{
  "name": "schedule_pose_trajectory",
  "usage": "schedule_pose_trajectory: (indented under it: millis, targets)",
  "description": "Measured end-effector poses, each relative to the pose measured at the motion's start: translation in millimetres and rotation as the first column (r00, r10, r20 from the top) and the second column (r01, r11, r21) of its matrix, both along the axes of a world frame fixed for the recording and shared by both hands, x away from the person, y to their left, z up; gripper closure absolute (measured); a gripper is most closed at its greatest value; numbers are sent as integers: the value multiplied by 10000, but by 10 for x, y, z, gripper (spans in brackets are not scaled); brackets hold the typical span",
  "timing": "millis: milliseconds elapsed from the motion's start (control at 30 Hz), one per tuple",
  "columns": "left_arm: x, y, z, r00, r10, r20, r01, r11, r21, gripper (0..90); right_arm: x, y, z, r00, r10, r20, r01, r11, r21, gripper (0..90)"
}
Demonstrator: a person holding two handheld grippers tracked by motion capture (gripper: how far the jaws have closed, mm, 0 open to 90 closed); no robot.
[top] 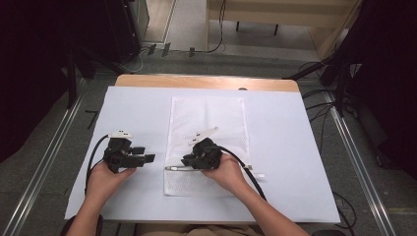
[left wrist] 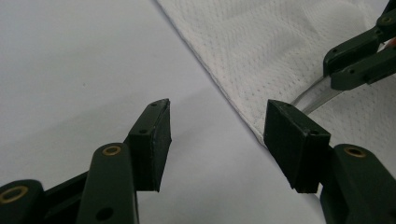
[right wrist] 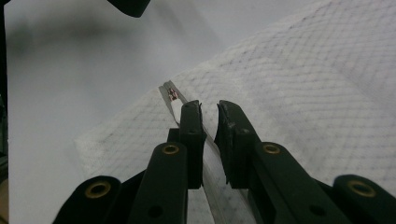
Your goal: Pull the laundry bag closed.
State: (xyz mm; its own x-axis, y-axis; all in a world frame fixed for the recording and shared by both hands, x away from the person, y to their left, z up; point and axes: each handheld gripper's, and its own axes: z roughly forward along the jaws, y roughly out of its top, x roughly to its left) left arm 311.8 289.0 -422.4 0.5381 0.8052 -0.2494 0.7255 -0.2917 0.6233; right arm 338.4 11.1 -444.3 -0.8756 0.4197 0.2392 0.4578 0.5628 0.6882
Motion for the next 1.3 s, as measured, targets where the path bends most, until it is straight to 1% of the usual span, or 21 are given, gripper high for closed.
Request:
schedule_pose_trajectory:
  millis: [33, 100, 133, 167, 300, 400, 500, 567, 700, 800, 867, 900, 1000, 1033, 1067, 1167, 1233, 1300]
  targets:
    - [1, 2, -2, 10000, 22, 26, -22, 10000, -20, 420, -1, 44, -20, 9999, 116, 77, -115, 9999, -60, 811]
    - [1, 3, -1, 10000, 35, 12, -35, 10000, 4, 420, -9, 71, -28, 9999, 145, 40, -145, 9998, -105, 810]
    - [0, 3, -1, 10000, 34, 10, -34, 10000, 2, 420, -15, 115, -46, 9997, 219, 104, -218, 9997, -139, 804]
    - [0, 5, 0, 10000, 17, 9, -17, 10000, -9, 420, -15, 115, -46, 9997, 219, 104, -218, 9997, -139, 804]
    - [1, 3, -2, 10000, 16, 6, -16, 10000, 33, 420, -20, 201, -84, 9994, 340, -27, -341, 9993, -182, 807]
    - [1, 7, 0, 10000, 15, 23, -15, 10000, 14, 421, -16, 227, -98, 9994, 354, 16, -353, 9992, -197, 807]
    - [3, 14, 0, 10000, 34, 6, -34, 10000, 17, 421, -3, 285, -126, 9990, 424, -173, -426, 9990, -131, 802]
    - [4, 18, 1, 10000, 25, 20, -26, 10000, 34, 421, -2, 313, -147, 9987, 481, -180, -485, 9986, -226, 801]
    - [5, 20, -2, 10000, 11, 26, -11, 10000, 8, 421, 11, 339, -180, 9987, 460, -207, -467, 9984, -316, 802]
    - [4, 22, 1, 10000, 13, 53, -13, 10000, -13, 421, 34, 341, -195, 9987, 411, -314, -417, 9989, -198, 802]
    - [4, 28, 6, 10000, 26, 35, -26, 10000, 26, 421, 31, 343, -196, 9983, 452, -373, -458, 9988, -173, 795]
    - [4, 30, 6, 10000, 43, 39, -43, 10000, 0, 421, 16, 349, -194, 9975, 564, -419, -574, 9981, -225, 793]
    - [3, 33, 5, 9999, 94, 70, -94, 10000, 14, 421, -7, 364, -204, 9970, 677, -380, -690, 9971, -319, 797]
    - [3, 32, 5, 9999, 97, 76, -97, 10000, 11, 422, -19, 372, -205, 9974, 630, -349, -642, 9974, -336, 802]
    - [1, 28, 5, 9999, 116, 95, -116, 9999, -15, 422, -20, 381, -214, 9974, 662, -291, -671, 9973, -296, 807]
    - [2, 26, 5, 9999, 81, 61, -81, 10000, 36, 422, -22, 391, -237, 9968, 734, -318, -741, 9970, -215, 811]
    - [1, 27, 4, 9999, 93, 83, -93, 10000, 6, 422, -48, 405, -236, 9976, 677, -172, -681, 9973, -258, 815]
    - [1, 34, 5, 9999, 115, 80, -115, 9999, 18, 422, -67, 407, -230, 9973, 739, -2, -738, 9966, -365, 822]
